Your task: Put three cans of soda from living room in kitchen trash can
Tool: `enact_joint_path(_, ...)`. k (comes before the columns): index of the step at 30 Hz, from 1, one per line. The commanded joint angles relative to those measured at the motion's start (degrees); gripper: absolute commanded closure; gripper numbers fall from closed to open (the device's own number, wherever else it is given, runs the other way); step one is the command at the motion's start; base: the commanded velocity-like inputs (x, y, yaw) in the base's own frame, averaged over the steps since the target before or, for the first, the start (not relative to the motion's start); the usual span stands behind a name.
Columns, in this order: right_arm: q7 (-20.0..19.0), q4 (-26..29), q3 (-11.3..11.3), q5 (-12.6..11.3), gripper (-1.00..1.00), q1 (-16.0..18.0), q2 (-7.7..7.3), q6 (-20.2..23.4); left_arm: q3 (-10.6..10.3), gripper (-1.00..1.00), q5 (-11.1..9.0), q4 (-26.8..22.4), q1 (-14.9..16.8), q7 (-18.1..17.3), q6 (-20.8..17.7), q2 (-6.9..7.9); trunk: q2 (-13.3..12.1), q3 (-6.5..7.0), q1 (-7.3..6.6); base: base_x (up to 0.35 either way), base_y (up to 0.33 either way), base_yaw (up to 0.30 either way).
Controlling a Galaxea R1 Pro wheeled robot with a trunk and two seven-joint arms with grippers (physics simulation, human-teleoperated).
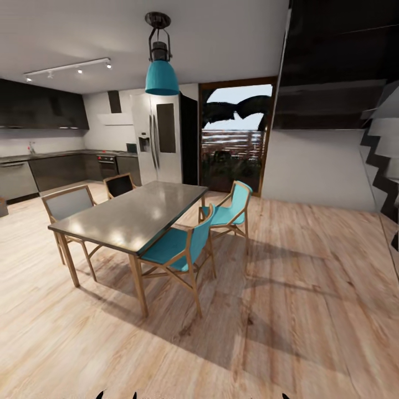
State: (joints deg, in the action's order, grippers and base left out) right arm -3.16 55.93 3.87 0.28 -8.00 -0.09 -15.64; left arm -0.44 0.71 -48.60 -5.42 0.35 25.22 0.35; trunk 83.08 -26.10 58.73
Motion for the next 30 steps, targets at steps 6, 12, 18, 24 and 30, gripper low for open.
enact_joint_path(6, 0.00, -0.02, 0.00, 0.01, -1.00, 0.00, 0.00, 0.00, 0.00, -1.00, 0.00, 0.00, 0.02, 0.00, 0.00, 0.00, 0.00, 0.00, 0.00, 0.000, 0.000, 0.246)
enact_joint_path(12, 0.00, -0.08, 0.00, -0.01, -1.00, 0.01, 0.00, 0.00, 0.00, -1.00, 0.00, 0.00, 0.00, 0.00, 0.00, 0.00, 0.00, 0.00, 0.00, 0.000, 0.000, 0.220)
enact_joint_path(18, 0.00, -0.11, 0.00, -0.01, -1.00, 0.03, 0.00, 0.00, 0.00, -1.00, 0.00, 0.00, 0.01, 0.00, 0.00, 0.00, 0.00, 0.00, 0.00, 0.000, 0.000, 0.069)
enact_joint_path(24, 0.00, -0.12, 0.00, -0.01, -1.00, 0.04, 0.00, 0.00, 0.00, -1.00, 0.00, 0.00, 0.00, 0.00, -0.02, 0.00, 0.00, 0.00, 0.00, 0.000, 0.000, 0.003)
enact_joint_path(30, 0.00, -0.12, 0.00, -0.01, -1.00, 0.03, 0.00, 0.00, 0.00, -1.00, 0.00, 0.00, 0.00, 0.00, -0.06, 0.00, 0.00, 0.00, 0.00, 0.029, 0.056, -0.022)
